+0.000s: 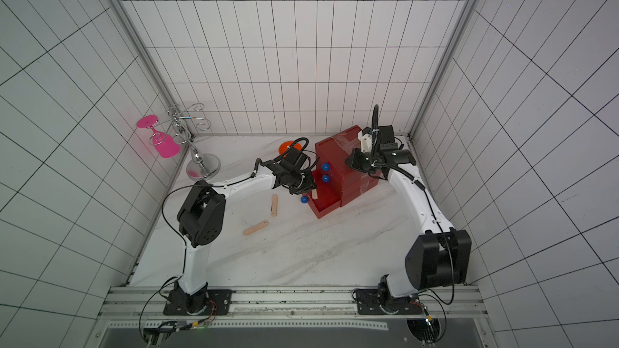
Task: Place the fruit knives into the drawer by color
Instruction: Place the fruit knife in the drawer.
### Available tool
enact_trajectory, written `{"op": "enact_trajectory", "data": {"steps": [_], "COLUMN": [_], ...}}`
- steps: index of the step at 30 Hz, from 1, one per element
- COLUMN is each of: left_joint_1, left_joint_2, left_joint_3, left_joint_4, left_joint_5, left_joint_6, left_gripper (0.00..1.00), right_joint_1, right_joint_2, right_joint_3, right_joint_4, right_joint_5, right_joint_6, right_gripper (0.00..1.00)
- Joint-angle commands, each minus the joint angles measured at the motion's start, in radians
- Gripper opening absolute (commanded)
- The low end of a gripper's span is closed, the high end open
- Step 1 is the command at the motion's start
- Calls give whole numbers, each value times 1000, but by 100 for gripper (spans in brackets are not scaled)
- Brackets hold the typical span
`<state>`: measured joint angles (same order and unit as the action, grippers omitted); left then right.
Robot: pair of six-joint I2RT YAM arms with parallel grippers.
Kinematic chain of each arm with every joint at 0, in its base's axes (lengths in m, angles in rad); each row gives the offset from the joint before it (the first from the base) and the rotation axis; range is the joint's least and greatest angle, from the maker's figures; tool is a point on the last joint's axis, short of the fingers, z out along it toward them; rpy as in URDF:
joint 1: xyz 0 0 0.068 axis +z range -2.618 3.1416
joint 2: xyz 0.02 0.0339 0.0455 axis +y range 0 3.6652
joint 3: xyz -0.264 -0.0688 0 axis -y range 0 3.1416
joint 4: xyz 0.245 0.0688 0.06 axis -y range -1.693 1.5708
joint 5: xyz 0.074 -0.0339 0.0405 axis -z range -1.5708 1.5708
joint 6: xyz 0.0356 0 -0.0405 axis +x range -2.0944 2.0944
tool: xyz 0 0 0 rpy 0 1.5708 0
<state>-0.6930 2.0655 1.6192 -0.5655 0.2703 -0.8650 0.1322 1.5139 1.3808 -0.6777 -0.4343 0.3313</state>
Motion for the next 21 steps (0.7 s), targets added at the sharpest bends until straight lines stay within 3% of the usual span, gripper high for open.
{"op": "enact_trajectory", "data": {"steps": [1,21], "left_joint_1": [-3,-3], "left_joint_2": [24,55], "left_joint_3": [5,-23], "left_joint_4": [26,27], "left_joint_5": [-11,-30], "left_joint_6": [-12,-13], "left_gripper": [18,24], "right_joint_1": [16,15], "right_joint_2": [148,158], "right_joint_3": [-147,-150], "right_joint_4": [-308,-306], "right_joint_5": [90,91], "right_joint_6": [-15,-19], "right_gripper": [16,16]}}
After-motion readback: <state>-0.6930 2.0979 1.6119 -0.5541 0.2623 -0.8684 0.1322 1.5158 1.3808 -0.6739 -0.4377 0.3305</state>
